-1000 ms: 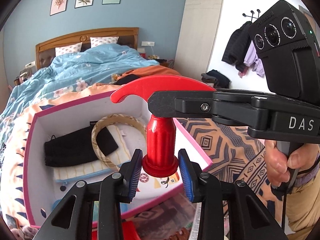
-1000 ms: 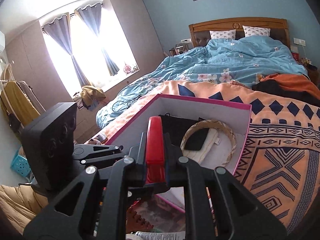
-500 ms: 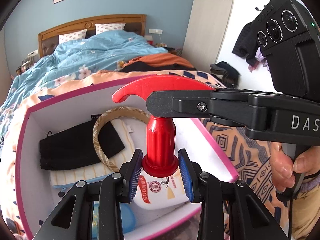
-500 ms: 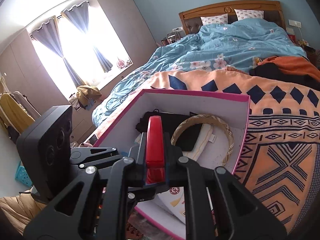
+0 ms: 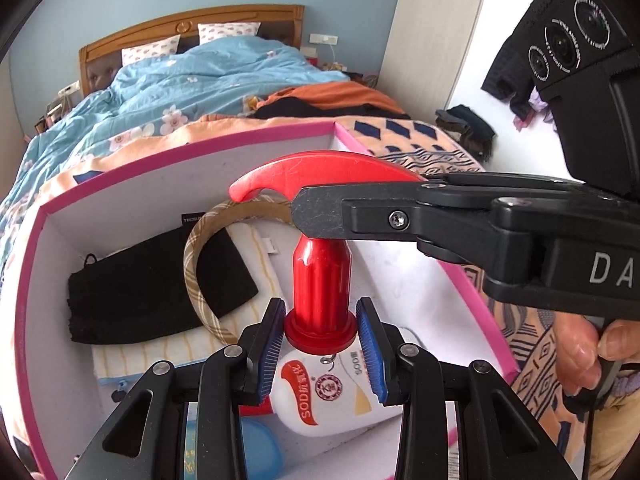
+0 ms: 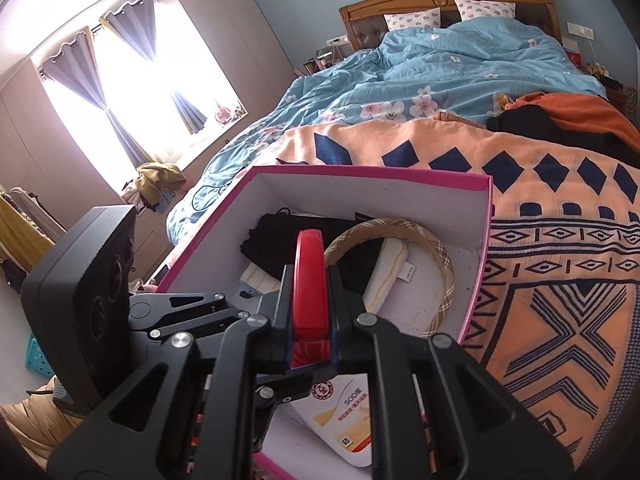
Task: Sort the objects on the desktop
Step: 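Lower the spray bottle into the pink box and open the right gripper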
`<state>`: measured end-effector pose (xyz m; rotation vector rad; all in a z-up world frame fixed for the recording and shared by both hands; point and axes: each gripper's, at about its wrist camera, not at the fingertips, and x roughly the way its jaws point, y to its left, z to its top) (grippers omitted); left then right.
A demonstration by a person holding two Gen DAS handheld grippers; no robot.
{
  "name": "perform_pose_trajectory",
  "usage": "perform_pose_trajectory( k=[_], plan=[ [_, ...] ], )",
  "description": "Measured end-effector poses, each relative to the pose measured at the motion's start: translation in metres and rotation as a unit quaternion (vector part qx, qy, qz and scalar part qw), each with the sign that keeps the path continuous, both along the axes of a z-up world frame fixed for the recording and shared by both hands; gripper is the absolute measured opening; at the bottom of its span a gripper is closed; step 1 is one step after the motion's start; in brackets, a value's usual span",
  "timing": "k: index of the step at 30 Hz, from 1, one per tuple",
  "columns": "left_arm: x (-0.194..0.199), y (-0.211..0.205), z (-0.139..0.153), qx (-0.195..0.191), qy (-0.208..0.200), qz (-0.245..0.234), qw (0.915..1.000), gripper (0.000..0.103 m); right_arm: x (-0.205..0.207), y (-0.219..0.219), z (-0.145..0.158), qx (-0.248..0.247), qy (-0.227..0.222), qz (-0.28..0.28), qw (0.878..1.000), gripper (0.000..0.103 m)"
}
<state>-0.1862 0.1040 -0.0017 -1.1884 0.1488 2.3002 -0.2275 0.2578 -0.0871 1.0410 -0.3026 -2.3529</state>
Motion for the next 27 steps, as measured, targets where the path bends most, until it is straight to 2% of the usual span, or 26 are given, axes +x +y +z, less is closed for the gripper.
perform_pose_trajectory(
  k=[5, 8, 9, 10, 18, 27],
  plan=[
    [-0.008, 0.0, -0.01, -0.004, -0.031, 0.017, 0.9993, 0.037, -0.014, 0.0, -0.011, 0.029, -0.026, -0.021, 0.999, 0.017],
    [-0.006, -0.003, -0.007, -0.001, -0.027, 0.019, 0.9995, 0.037, -0.02, -0.001, -0.014, 0.079, -0.025, -0.054, 0.995, 0.032],
    [-0.006, -0.004, -0.007, -0.003, -0.024, 0.023, 0.9995, 0.037, -0.019, -0.001, -0.014, 0.091, -0.021, -0.059, 0.994, 0.041],
    [-0.005, -0.005, -0.007, -0.004, -0.021, 0.027, 0.9994, 0.037, -0.018, -0.003, -0.013, 0.103, -0.016, -0.064, 0.993, 0.043],
    [0.0, -0.011, -0.01, 0.0, -0.024, 0.025, 0.9994, 0.037, 0.0, -0.006, -0.009, 0.11, 0.013, -0.049, 0.993, 0.043],
    [-0.001, -0.017, -0.002, -0.043, 0.008, 0.031, 0.9985, 0.038, 0.015, -0.013, -0.013, 0.14, 0.019, -0.02, 0.99, 0.043]
  ],
)
